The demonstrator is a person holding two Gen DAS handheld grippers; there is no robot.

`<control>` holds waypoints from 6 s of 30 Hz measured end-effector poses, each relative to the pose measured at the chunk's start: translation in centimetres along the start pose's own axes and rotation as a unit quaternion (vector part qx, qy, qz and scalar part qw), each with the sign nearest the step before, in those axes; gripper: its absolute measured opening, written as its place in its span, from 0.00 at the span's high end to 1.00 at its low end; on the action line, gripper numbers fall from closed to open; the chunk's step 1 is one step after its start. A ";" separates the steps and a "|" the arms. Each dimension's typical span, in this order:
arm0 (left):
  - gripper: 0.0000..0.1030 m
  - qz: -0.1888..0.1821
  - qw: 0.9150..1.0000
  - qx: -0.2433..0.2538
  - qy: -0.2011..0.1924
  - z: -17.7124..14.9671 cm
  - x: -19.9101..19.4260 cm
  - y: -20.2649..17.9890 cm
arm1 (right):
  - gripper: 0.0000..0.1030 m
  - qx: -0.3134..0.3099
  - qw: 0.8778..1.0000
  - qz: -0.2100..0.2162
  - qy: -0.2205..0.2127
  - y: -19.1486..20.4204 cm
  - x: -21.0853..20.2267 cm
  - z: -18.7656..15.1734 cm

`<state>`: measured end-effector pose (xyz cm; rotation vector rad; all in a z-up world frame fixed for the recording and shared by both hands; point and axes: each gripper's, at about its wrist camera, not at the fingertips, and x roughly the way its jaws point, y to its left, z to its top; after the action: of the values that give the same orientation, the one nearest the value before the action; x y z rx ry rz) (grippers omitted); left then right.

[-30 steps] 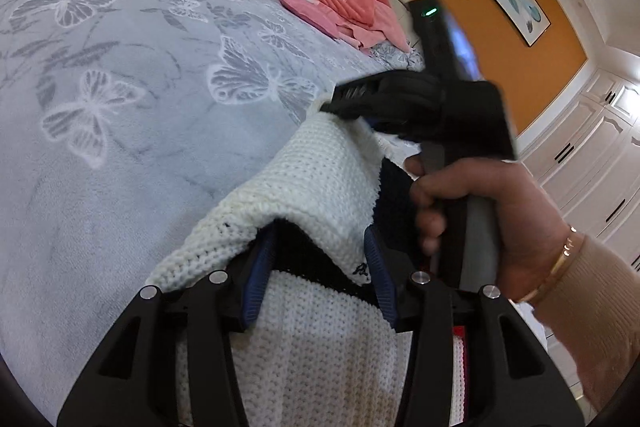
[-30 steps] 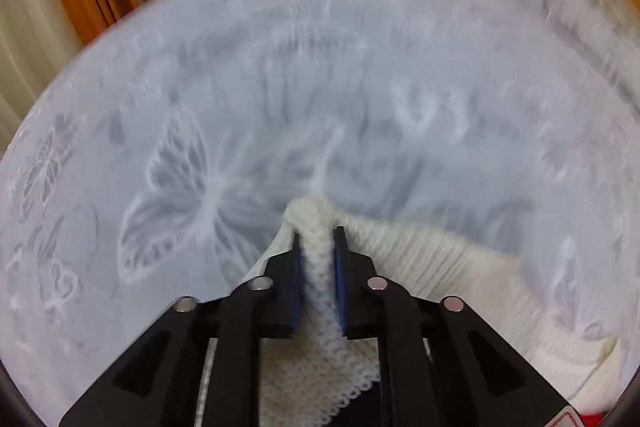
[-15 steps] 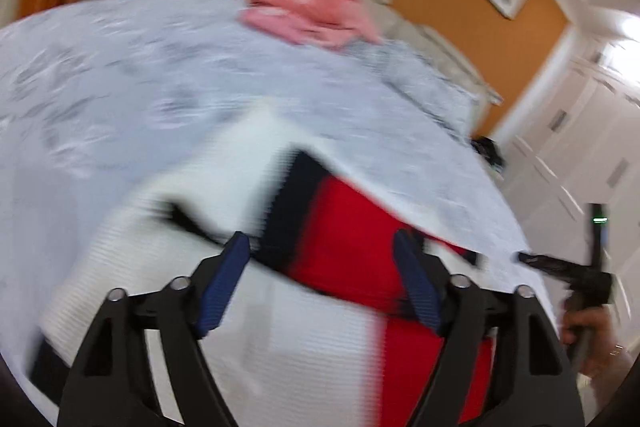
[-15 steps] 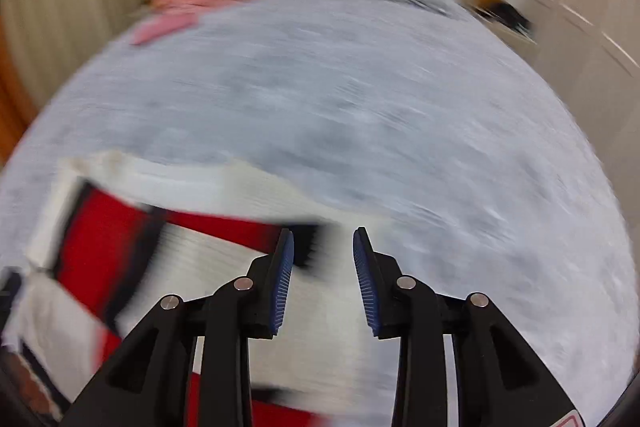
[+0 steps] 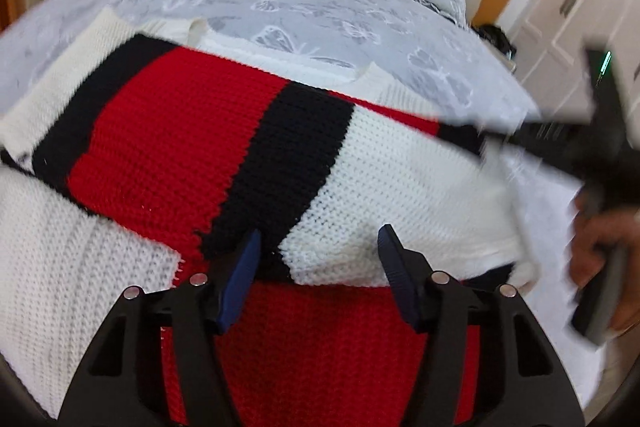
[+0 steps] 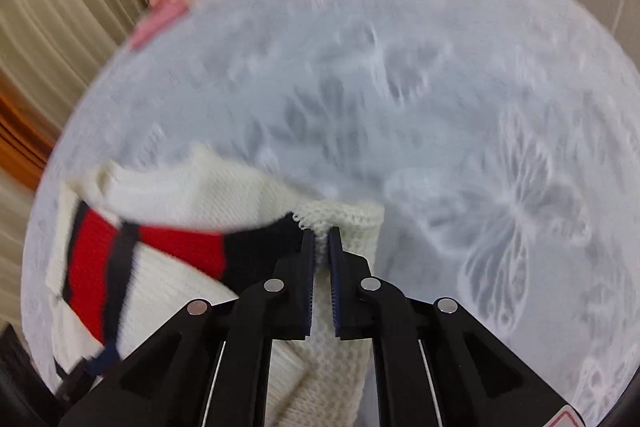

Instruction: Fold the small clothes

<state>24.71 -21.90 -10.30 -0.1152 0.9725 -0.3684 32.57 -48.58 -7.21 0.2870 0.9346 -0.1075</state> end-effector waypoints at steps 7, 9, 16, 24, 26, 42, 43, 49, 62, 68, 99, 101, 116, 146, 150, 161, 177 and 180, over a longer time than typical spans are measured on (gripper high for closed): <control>0.40 0.020 0.999 0.021 -0.013 0.2 -0.3 -0.7 | 0.87 0.084 0.996 -0.034 0.006 -3.3 -1.3 -1.6; 0.39 -0.024 1.000 0.001 -0.014 0.8 -2.2 0.6 | 0.87 0.084 0.996 0.000 -0.031 -3.0 -6.1 -4.2; 0.24 -0.008 0.999 -0.022 -0.029 -0.6 -8.3 7.4 | 0.65 0.049 0.999 -0.011 0.002 -1.7 -12.4 -17.9; 0.24 -0.018 0.998 -0.060 -0.009 -0.6 -6.5 6.8 | 0.62 0.117 0.993 0.019 0.016 -0.3 -7.1 -15.3; 0.24 -0.019 0.999 -0.048 -0.017 0.3 -5.8 5.9 | 0.78 0.101 0.995 0.005 0.007 0.7 -6.7 -14.9; 0.15 0.004 1.000 0.005 0.011 -1.1 -10.4 10.0 | 0.50 0.141 0.989 0.030 0.015 -1.3 -16.0 -23.5; 0.14 0.011 1.000 -0.004 0.013 -2.0 -12.4 12.0 | 0.47 0.137 0.989 0.044 0.027 -0.8 -17.0 -24.8; 0.10 0.060 0.993 -0.081 0.056 -8.6 -20.7 22.0 | 0.45 0.115 0.979 0.087 0.143 2.8 -20.2 -34.6; 0.05 0.010 0.972 -0.221 0.077 -16.2 -20.4 26.4 | 0.39 0.154 0.966 0.109 0.179 8.2 -18.0 -37.3; 0.60 -0.059 0.954 -0.278 0.098 -16.4 -20.2 27.0 | 0.93 0.164 0.963 0.125 0.172 8.5 -18.4 -37.6; 0.91 -0.130 0.960 -0.225 0.104 -25.8 -45.3 20.3 | 0.95 0.163 0.980 0.112 0.033 5.5 -46.1 -46.5; 0.91 -0.146 0.966 -0.200 0.069 -21.9 -45.2 19.6 | 0.95 0.152 0.979 0.135 -0.013 5.4 -46.4 -42.6; 0.89 -0.028 0.992 -0.123 0.014 -1.6 -22.2 16.2 | 0.94 0.168 0.980 0.097 -0.037 2.5 -22.9 -20.2; 0.36 0.105 0.983 -0.148 0.025 0.0 -12.3 22.6 | 0.83 0.067 0.994 -0.081 0.023 2.7 -13.1 -20.4; 0.30 0.081 0.987 -0.129 0.056 -0.4 -13.0 21.3 | 0.72 0.114 0.989 -0.085 0.047 0.2 -12.2 -19.7; 0.22 0.038 0.983 -0.138 0.116 -12.1 -19.5 22.8 | 0.59 0.095 0.993 -0.006 0.071 1.7 -22.1 -33.5; 0.81 0.011 0.970 -0.146 0.196 -16.0 -18.4 22.9 | 0.94 0.107 0.988 -0.031 0.111 -2.5 -23.3 -38.2; 0.74 0.018 0.972 -0.148 0.180 -16.2 -19.0 22.5 | 0.85 0.112 0.989 -0.032 0.093 -1.5 -23.7 -37.8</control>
<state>7.48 6.90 -10.33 -0.3084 1.3850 -0.2118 -11.18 -39.87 -9.58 0.4814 1.1200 -0.2482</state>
